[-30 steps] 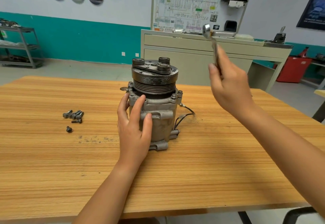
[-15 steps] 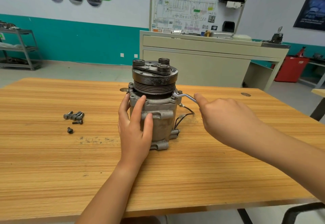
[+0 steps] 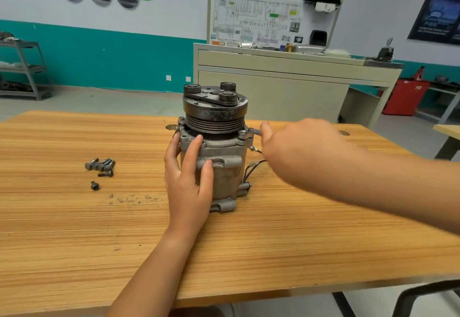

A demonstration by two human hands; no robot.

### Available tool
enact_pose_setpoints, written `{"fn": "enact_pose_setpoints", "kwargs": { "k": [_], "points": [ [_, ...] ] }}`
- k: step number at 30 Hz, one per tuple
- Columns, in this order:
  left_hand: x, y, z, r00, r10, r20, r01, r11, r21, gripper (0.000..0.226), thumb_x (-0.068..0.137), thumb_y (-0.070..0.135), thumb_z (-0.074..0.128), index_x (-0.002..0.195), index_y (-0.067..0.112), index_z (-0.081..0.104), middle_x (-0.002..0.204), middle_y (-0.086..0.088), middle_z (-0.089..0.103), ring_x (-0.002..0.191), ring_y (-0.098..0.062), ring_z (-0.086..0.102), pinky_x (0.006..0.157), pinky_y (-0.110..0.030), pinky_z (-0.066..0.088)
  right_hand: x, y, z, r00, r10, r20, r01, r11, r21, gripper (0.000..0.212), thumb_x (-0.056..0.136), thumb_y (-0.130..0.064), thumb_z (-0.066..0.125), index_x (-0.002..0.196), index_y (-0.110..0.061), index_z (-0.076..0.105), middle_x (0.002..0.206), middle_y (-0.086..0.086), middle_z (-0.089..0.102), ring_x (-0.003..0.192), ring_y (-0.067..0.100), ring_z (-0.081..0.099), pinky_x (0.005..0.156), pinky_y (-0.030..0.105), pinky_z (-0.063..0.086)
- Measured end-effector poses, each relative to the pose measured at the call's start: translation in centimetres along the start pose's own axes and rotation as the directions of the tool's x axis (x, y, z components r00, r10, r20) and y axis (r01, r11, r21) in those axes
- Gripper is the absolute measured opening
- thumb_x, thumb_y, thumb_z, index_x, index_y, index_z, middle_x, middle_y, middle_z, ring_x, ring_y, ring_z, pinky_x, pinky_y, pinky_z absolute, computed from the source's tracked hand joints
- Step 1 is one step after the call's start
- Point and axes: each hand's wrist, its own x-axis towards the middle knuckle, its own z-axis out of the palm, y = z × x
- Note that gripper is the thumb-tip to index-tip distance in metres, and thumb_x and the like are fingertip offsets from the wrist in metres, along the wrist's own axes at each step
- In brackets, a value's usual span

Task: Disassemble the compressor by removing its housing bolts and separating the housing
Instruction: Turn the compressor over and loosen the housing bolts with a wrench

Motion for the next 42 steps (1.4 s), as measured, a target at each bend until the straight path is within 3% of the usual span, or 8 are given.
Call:
{"fn": "enact_pose_setpoints", "kwargs": {
  "k": [6, 11, 14, 19, 23, 30, 38, 42],
  "points": [
    [0.0, 0.0, -0.1, 1.000, 0.012, 0.005, -0.012, 1.000, 0.002, 0.038, 0.088, 0.041, 0.040, 0.125, 0.049, 0.036, 0.143, 0.015, 0.018, 0.138, -0.011, 0.021, 0.111, -0.044, 0.029, 2.1, 5.0, 5.5, 0.977, -0.125, -0.170, 0.118, 0.992, -0.048, 0.059, 0.094, -0.009, 0.034, 0.142, -0.016, 0.000, 0.061, -0.002, 0.039, 0.044, 0.015, 0.038, 0.037, 0.025, 0.023],
    [0.0, -0.2, -0.1, 0.999, 0.030, 0.012, -0.030, 1.000, -0.004, 0.044, 0.090, 0.028, 0.046, 0.122, 0.056, 0.034, 0.139, 0.027, 0.013, 0.137, -0.007, 0.020, 0.111, -0.036, 0.025, 5.3, 6.1, 9.6, 0.823, -0.102, -0.559, 0.214, 0.967, 0.139, 0.042, 0.068, 0.015, 0.068, 0.108, 0.003, 0.061, 0.059, 0.014, 0.057, 0.042, 0.026, 0.051, 0.037, 0.027, 0.042],
    [0.1, -0.2, -0.1, 0.999, 0.034, 0.025, -0.034, 0.999, -0.002, 0.040, 0.089, 0.039, 0.043, 0.121, 0.061, 0.033, 0.140, 0.031, 0.011, 0.137, -0.002, 0.018, 0.109, -0.026, 0.022, 8.1, 4.1, 10.7, 0.682, 0.008, -0.731, 0.242, 0.941, 0.235, 0.024, 0.069, 0.014, 0.070, 0.089, 0.003, 0.068, 0.071, 0.016, 0.068, 0.056, 0.027, 0.064, 0.059, 0.039, 0.056],
    [0.0, -0.3, -0.2, 0.999, 0.036, 0.029, -0.037, 0.999, 0.007, 0.039, 0.087, 0.044, 0.039, 0.122, 0.059, 0.032, 0.139, 0.034, 0.010, 0.135, 0.006, 0.016, 0.109, -0.029, 0.023, 8.3, 2.2, 10.2, 0.642, 0.251, -0.725, 0.227, 0.840, 0.492, 0.006, 0.083, 0.001, 0.063, 0.088, 0.002, 0.067, 0.065, 0.013, 0.065, 0.053, 0.028, 0.061, 0.053, 0.035, 0.052],
    [0.0, -0.3, 0.0, 0.999, 0.025, 0.020, -0.025, 1.000, -0.003, 0.040, 0.089, 0.036, 0.043, 0.122, 0.057, 0.033, 0.138, 0.033, 0.010, 0.133, 0.011, 0.013, 0.110, -0.029, 0.024, 3.7, 2.9, 7.3, 0.571, 0.580, -0.581, 0.230, 0.566, 0.792, 0.035, 0.093, -0.010, 0.044, 0.126, 0.002, 0.050, 0.066, -0.003, 0.053, 0.052, 0.017, 0.049, 0.048, 0.027, 0.040],
    [0.0, 0.0, 0.0, 1.000, 0.008, 0.011, -0.008, 1.000, -0.013, 0.043, 0.090, 0.027, 0.045, 0.122, 0.054, 0.035, 0.140, 0.023, 0.015, 0.136, -0.003, 0.018, 0.112, -0.035, 0.024, -2.7, 1.6, 4.3, 0.929, 0.312, -0.201, -0.172, 0.843, 0.510, 0.051, 0.097, -0.020, 0.033, 0.143, -0.030, 0.014, 0.084, 0.002, 0.053, 0.068, 0.025, 0.042, 0.054, 0.031, 0.030],
    [0.0, 0.2, 0.0, 1.000, 0.016, 0.010, -0.016, 1.000, -0.022, 0.044, 0.090, 0.026, 0.045, 0.121, 0.055, 0.034, 0.139, 0.025, 0.014, 0.136, -0.002, 0.018, 0.110, -0.031, 0.024, -1.8, -0.2, 2.0, 0.963, 0.269, 0.007, -0.253, 0.899, 0.357, 0.063, 0.090, -0.003, 0.038, 0.145, -0.015, 0.010, 0.066, 0.001, 0.027, 0.062, 0.021, 0.033, 0.040, 0.027, 0.017],
    [0.0, 0.2, 0.0, 1.000, 0.016, 0.005, -0.016, 1.000, -0.015, 0.044, 0.090, 0.025, 0.046, 0.122, 0.054, 0.034, 0.138, 0.028, 0.012, 0.138, -0.007, 0.019, 0.111, -0.034, 0.025, -1.4, -1.9, -0.2, 0.961, 0.245, 0.128, -0.275, 0.897, 0.346, 0.059, 0.088, 0.005, 0.039, 0.140, 0.005, 0.011, 0.092, 0.016, 0.051, 0.059, 0.022, 0.031, 0.037, 0.029, 0.019]
  ]
}}
